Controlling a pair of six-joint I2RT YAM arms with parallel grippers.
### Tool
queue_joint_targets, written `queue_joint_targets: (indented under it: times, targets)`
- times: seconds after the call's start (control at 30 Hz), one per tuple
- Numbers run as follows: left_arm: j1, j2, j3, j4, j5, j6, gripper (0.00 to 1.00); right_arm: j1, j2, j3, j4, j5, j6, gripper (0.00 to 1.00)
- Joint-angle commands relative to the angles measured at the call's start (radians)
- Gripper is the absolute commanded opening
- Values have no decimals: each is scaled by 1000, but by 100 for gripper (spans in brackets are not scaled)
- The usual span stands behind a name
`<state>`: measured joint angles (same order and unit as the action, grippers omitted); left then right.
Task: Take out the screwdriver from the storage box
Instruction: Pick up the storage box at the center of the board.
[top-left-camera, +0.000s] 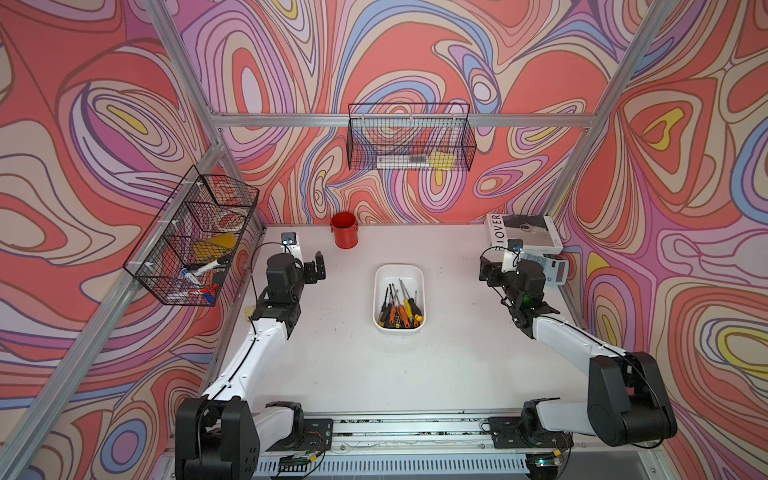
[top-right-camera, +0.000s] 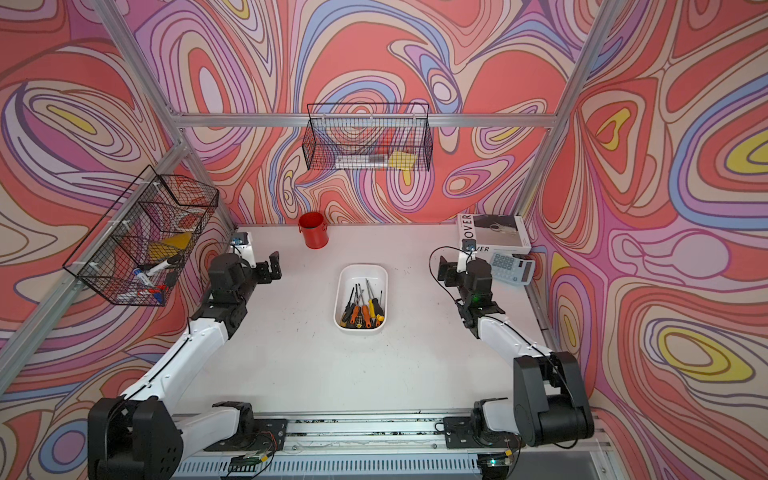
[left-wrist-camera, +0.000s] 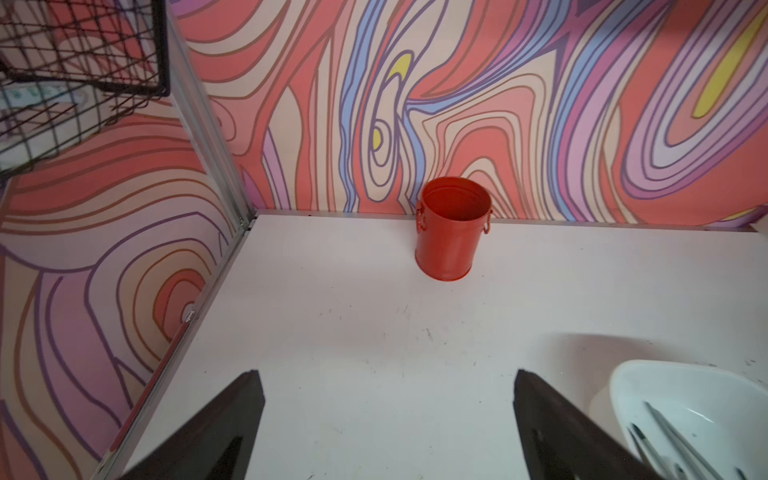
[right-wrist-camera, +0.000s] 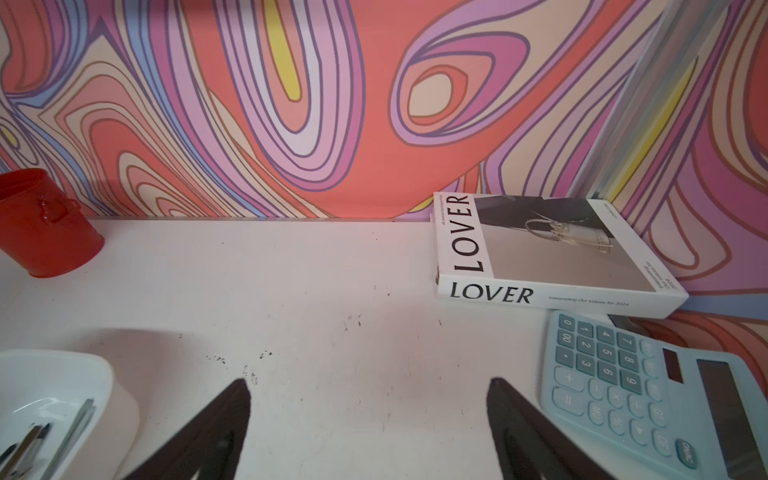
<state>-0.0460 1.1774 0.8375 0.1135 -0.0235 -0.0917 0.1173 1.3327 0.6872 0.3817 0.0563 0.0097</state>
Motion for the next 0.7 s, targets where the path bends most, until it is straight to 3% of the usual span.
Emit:
queue_joint_targets:
  times: [0.0, 0.37, 0.67]
  targets:
    - [-24, 7, 87, -311, 171, -51, 99, 45, -35, 47, -227, 33, 19, 91]
    - [-169, 117, 298, -686, 275, -130, 99, 116, -99, 165, -550, 36, 136, 91]
    - [-284, 267, 384, -780, 249, -207, 99, 143, -73, 183, -614, -11, 217, 90]
